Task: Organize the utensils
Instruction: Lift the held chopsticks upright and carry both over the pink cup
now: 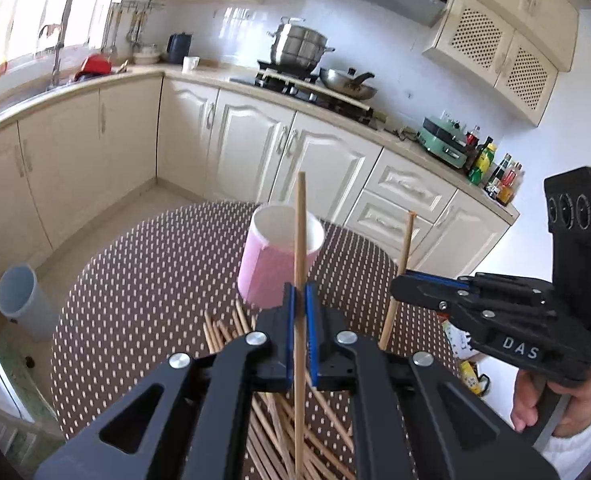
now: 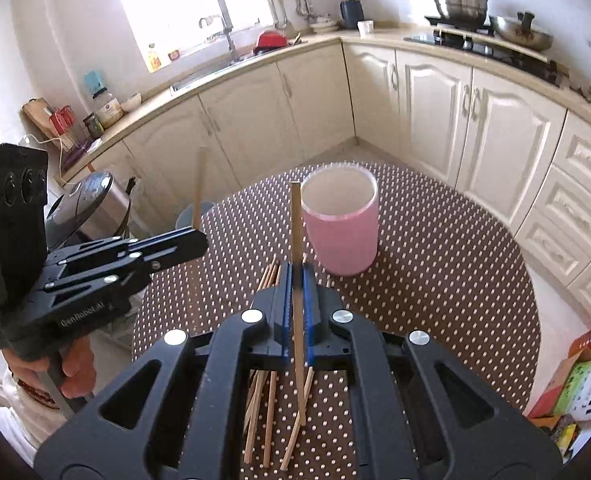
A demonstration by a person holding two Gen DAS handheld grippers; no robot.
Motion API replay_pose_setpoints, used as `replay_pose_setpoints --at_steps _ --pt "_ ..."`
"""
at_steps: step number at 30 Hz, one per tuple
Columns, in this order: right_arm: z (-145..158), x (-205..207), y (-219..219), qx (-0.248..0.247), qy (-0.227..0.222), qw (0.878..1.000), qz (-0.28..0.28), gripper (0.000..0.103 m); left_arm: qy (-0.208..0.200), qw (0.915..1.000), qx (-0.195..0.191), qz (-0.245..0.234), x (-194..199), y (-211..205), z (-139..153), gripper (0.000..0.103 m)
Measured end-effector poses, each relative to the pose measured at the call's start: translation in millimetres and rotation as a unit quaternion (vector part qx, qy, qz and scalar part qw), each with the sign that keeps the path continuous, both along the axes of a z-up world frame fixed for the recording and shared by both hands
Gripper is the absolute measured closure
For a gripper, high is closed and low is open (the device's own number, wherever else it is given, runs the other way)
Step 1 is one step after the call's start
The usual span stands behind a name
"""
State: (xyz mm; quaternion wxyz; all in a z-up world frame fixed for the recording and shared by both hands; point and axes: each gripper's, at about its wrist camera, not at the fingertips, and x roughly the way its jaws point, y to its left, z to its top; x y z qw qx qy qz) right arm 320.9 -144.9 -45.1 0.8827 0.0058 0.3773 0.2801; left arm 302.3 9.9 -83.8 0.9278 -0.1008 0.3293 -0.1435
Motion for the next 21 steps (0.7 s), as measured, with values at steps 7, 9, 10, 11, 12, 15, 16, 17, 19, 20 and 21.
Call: replay_pose_setpoints --at_steps 7,9,10,11,12,15,16,17,19,20,21 --pt "41.1 9.8 -9.4 0.019 -0.042 0.999 -0.014 0.097 -0.057 0.9984 0.006 -0.003 13.4 -13.4 40.8 0.097" --pt "56.9 14.3 -11.9 0.02 -0.066 0.997 -0.026 0.097 -0.075 0.9972 0.005 -0.003 17.6 -16.0 55.5 0.097" --pt "64.3 16.5 -11.9 0.02 -0.077 0.996 -0.031 0.097 -0.079 0.9968 0.008 -0.003 19.6 -17.2 60.6 0.097" --pt "71.2 19.2 -11.8 0.022 -0.086 0.995 -0.036 0.097 -0.088 0.996 0.011 0.001 22.3 -18.6 68.8 0.097" --pt "79.4 22.3 -11.2 0.024 -0.1 0.994 -0.043 0.097 -0.095 0.9954 0.012 0.002 23.8 -18.8 74.2 0.097" --pt "98.2 30.3 -5.5 0.023 -0.139 0.988 -0.058 0.097 -0.112 0.9936 0.01 -0.001 29.1 -21.1 95.4 0.097" --pt "101.8 33.1 -3.2 0.022 -0.145 0.987 -0.061 0.097 -0.118 0.9929 0.01 -0.001 30.0 -21.9 101.7 0.097" --pt "106.7 36.3 0.8 0.018 -0.156 0.985 -0.065 0.097 -0.124 0.9922 0.01 -0.001 30.9 -21.9 107.9 0.097" --pt "111.2 42.8 4.2 0.013 -0.168 0.983 -0.069 0.097 -0.131 0.9913 0.01 0.0 31.4 -20.7 115.1 0.097" --pt "112.0 44.0 6.1 0.011 -0.174 0.982 -0.072 0.097 -0.136 0.9907 0.012 0.002 31.4 -20.2 117.0 0.097" --pt "113.5 46.2 8.6 0.009 -0.186 0.979 -0.078 0.097 -0.14 0.99 0.018 0.006 32.3 -20.3 118.4 0.097"
